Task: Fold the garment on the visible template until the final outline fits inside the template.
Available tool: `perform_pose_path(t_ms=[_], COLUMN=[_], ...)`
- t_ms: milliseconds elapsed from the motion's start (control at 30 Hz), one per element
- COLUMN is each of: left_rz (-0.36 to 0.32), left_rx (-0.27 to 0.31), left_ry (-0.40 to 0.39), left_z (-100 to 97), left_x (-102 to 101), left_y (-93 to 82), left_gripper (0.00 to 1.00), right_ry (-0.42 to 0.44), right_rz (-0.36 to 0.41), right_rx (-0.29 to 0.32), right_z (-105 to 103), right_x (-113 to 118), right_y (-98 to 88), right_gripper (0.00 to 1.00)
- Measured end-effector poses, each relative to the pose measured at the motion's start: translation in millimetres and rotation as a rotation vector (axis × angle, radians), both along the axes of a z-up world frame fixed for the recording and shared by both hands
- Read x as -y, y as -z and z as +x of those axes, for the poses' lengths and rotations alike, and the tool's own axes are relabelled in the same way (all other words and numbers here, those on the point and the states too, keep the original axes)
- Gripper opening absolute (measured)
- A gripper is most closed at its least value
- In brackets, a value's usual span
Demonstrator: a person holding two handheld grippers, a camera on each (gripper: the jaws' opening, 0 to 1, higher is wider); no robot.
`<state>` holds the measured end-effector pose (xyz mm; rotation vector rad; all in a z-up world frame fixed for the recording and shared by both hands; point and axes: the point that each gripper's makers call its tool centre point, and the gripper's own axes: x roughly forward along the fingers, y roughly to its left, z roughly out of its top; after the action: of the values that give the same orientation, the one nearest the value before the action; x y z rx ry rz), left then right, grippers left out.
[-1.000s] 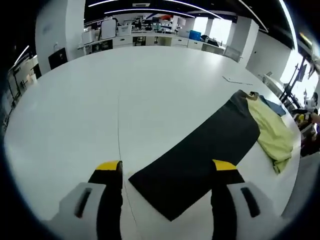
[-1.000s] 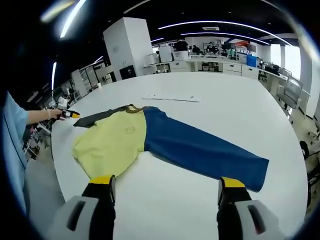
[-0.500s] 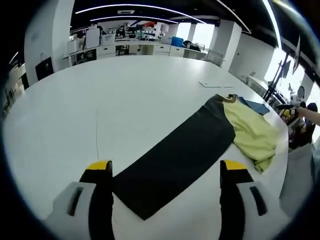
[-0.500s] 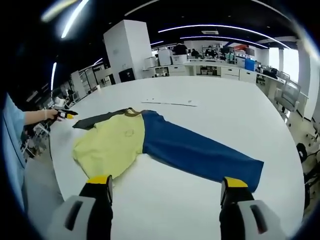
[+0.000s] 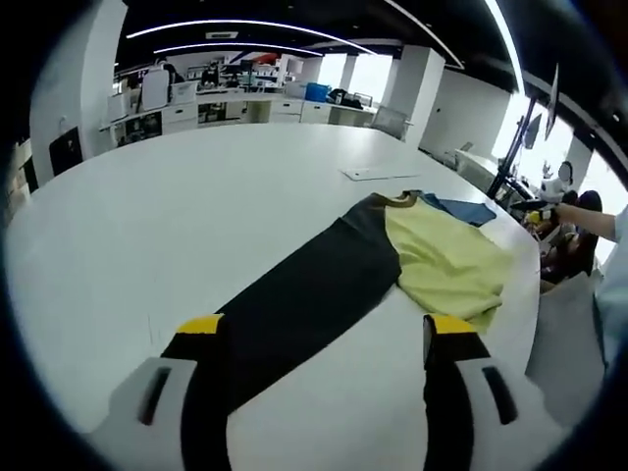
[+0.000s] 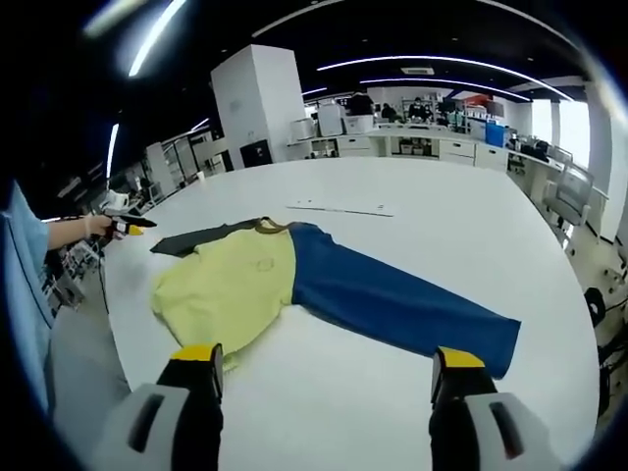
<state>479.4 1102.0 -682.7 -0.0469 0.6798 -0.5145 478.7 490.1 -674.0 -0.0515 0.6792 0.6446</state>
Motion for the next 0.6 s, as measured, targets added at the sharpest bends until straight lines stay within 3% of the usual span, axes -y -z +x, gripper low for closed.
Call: perform_pose_path(t_ms=[200,233,600], left_rz=[-0.032,-0.044,-0.07], left_rx=[0.01,0.016,0.051], left_ry=[0.025,0.033,0.063], left_z=[-17.7,-25.5,-45.7], left_x=[27,41,79], left_y=[-2.6,-5.7,-10.8], left_gripper=[0.73,0.72,0.68], right_ry=[-0.045,-0.047,-0.084], right_rz=[-0.006,-0.005,0.009], right_rx=[0.023,0.025,0.019], right_z=[-16,-17,-36], right_x=[-9,-10,-16], right_y=[-2.3,-2.4,4.4], right_gripper=[0.87,0.87,0.86])
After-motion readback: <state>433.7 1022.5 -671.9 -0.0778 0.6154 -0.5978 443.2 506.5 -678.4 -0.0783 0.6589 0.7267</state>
